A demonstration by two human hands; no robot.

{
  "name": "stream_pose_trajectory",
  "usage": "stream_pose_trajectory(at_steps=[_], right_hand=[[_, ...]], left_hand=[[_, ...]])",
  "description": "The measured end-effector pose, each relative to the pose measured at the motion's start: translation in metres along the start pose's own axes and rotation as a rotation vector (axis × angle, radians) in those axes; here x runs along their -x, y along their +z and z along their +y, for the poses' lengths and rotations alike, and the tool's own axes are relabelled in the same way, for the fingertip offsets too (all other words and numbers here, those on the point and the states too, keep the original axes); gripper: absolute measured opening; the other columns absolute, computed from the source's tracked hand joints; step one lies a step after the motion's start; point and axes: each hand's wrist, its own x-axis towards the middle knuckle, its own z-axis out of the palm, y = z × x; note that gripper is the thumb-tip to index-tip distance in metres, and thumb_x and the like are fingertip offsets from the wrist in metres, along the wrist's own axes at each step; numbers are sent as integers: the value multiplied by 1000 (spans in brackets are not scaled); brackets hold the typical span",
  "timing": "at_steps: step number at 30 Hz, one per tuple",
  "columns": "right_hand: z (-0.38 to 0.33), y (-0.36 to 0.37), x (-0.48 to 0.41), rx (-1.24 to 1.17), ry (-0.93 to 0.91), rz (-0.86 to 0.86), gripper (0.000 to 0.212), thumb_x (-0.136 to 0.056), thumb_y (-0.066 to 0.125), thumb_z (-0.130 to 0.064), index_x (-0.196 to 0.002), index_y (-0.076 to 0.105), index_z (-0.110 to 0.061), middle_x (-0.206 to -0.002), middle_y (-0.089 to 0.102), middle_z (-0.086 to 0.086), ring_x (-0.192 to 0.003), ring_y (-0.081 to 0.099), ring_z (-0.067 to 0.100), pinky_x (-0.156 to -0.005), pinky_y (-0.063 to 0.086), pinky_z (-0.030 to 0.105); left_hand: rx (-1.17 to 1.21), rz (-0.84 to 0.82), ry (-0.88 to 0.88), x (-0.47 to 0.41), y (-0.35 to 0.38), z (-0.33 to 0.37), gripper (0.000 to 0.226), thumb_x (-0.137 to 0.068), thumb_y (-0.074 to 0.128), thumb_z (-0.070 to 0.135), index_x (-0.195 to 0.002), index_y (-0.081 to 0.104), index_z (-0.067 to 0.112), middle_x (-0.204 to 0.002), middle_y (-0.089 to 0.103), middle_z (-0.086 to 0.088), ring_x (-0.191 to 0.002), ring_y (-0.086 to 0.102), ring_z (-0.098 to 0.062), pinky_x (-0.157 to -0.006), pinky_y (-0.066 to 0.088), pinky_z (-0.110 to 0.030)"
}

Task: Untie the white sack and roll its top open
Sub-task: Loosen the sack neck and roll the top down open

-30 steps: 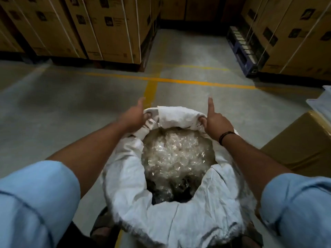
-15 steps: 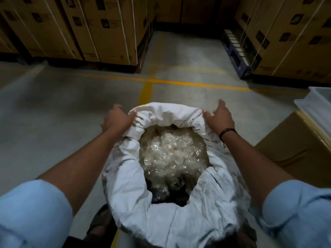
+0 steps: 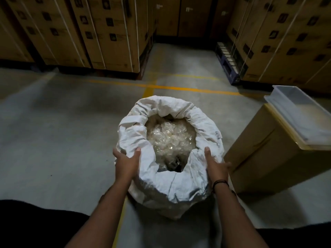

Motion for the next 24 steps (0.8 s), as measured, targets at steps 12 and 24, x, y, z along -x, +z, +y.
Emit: stream_pose_trajectory(at_steps=[12, 24], right_hand=[[-26, -22, -15, -808, 29, -448, 72, -91, 40, -72, -128, 61, -14, -110, 75, 14, -96, 75, 31, -84, 59, 49], [-14, 2, 42, -947, 68, -478, 64, -98, 40, -64, -139, 55, -17, -118, 69, 9, -105, 65, 28, -88, 54, 43]], left_hand=[[1330, -395, -105, -11, -27, -15, 51, -41, 82, 26, -89, 85, 12, -104, 79, -11, -109, 65, -30, -95, 50, -45], [1354, -194, -198, 11, -10, -3, 54, -110, 30, 23, -104, 79, 2, -140, 59, -15, -126, 57, -30, -103, 42, -38]])
